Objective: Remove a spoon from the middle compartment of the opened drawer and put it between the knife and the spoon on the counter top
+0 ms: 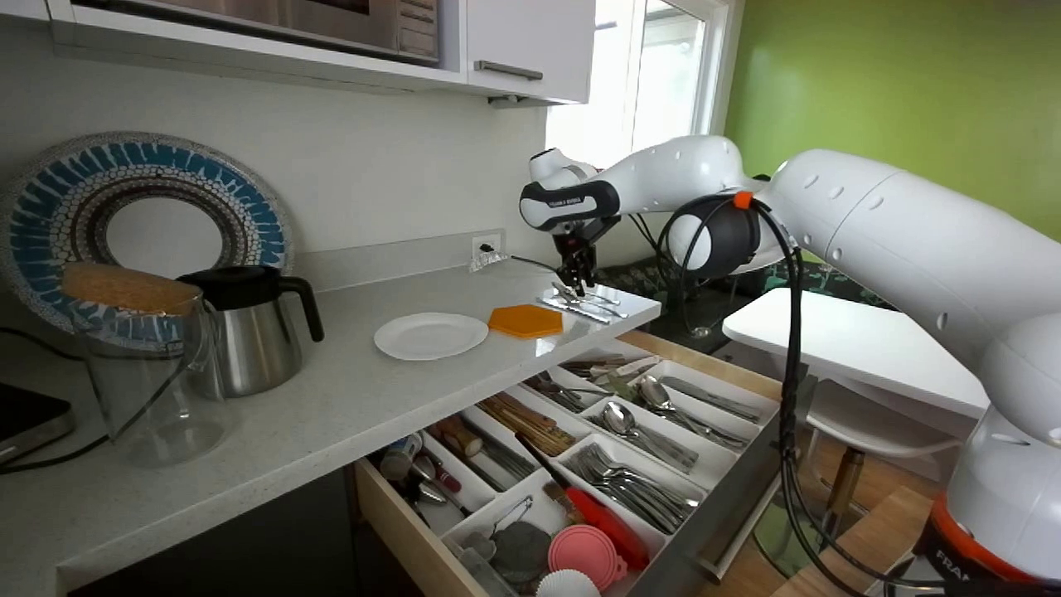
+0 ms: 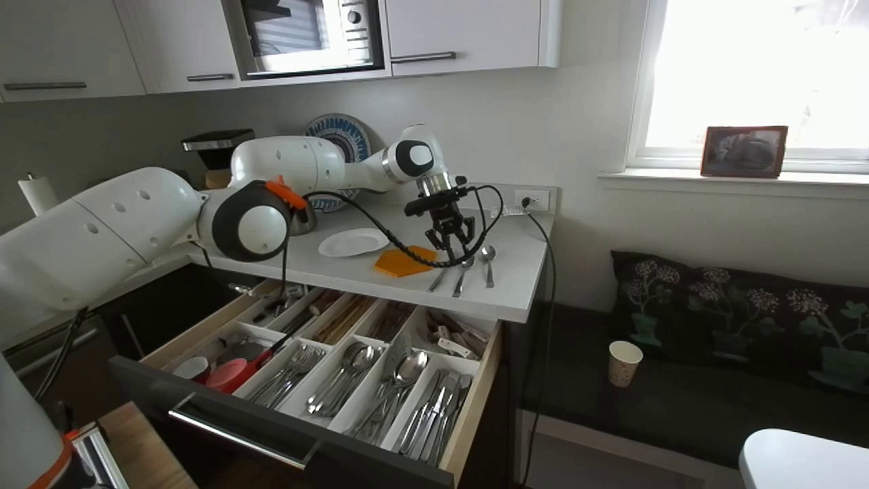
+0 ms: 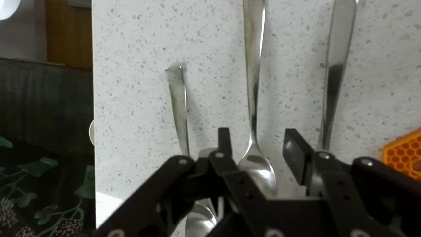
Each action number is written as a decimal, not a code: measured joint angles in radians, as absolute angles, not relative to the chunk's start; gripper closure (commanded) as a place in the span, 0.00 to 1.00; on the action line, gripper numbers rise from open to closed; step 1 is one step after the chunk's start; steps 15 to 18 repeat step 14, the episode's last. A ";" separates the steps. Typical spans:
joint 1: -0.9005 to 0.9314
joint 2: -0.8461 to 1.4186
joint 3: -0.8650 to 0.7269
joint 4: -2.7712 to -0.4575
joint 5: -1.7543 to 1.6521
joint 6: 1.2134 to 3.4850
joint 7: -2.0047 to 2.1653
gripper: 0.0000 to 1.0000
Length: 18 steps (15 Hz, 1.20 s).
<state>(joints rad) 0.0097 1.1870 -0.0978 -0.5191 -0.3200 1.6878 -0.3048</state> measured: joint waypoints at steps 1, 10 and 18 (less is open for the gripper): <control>0.010 1.175 -0.095 -0.515 -0.315 1.684 -0.300 0.16; -0.021 1.076 0.025 -0.497 -0.152 1.838 -0.220 0.00; -0.035 1.060 0.034 -0.496 -0.151 1.886 -0.248 0.00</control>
